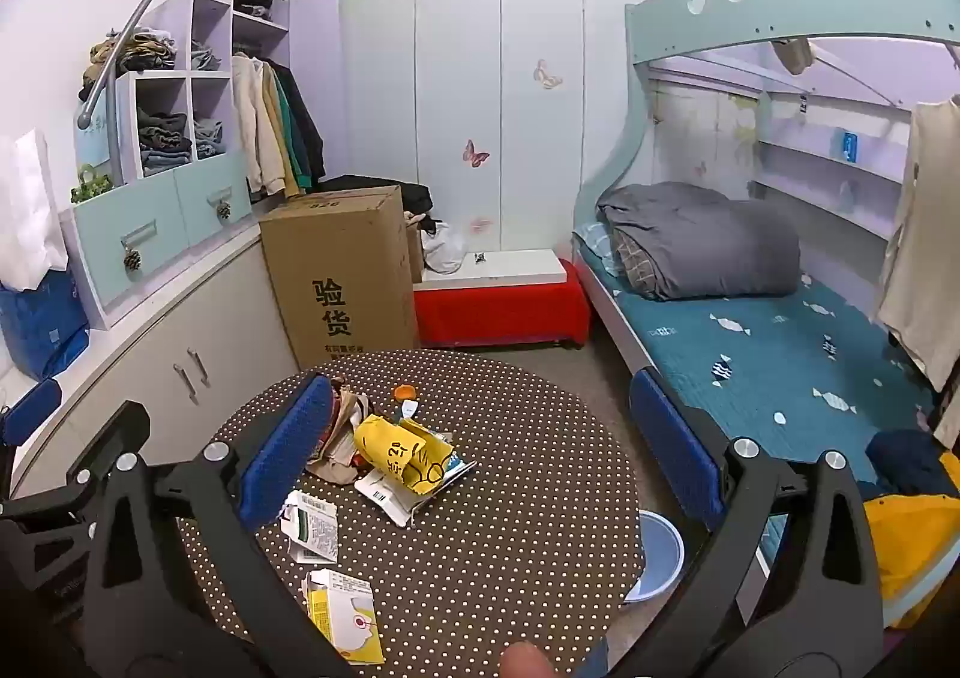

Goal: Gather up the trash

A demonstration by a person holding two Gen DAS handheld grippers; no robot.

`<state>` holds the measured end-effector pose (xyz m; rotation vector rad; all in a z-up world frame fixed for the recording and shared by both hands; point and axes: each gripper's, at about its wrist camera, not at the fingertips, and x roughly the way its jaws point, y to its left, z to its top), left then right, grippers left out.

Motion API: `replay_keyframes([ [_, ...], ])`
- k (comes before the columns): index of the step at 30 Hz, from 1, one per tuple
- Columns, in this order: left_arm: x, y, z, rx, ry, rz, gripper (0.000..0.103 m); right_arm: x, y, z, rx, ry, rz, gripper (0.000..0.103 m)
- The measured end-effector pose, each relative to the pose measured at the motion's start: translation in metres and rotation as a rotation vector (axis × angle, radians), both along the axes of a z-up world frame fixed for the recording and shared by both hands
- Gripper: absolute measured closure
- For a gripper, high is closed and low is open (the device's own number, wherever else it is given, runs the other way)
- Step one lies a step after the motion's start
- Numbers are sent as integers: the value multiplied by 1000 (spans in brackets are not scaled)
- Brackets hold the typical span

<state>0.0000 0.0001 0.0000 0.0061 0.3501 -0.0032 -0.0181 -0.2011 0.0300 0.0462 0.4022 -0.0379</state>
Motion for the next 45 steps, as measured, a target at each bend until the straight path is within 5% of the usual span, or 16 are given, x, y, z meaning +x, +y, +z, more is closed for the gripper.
replay_keyframes([
  [45,5,0,-14,-19,26,-9,4,3,0,-6,22,11,6,6],
])
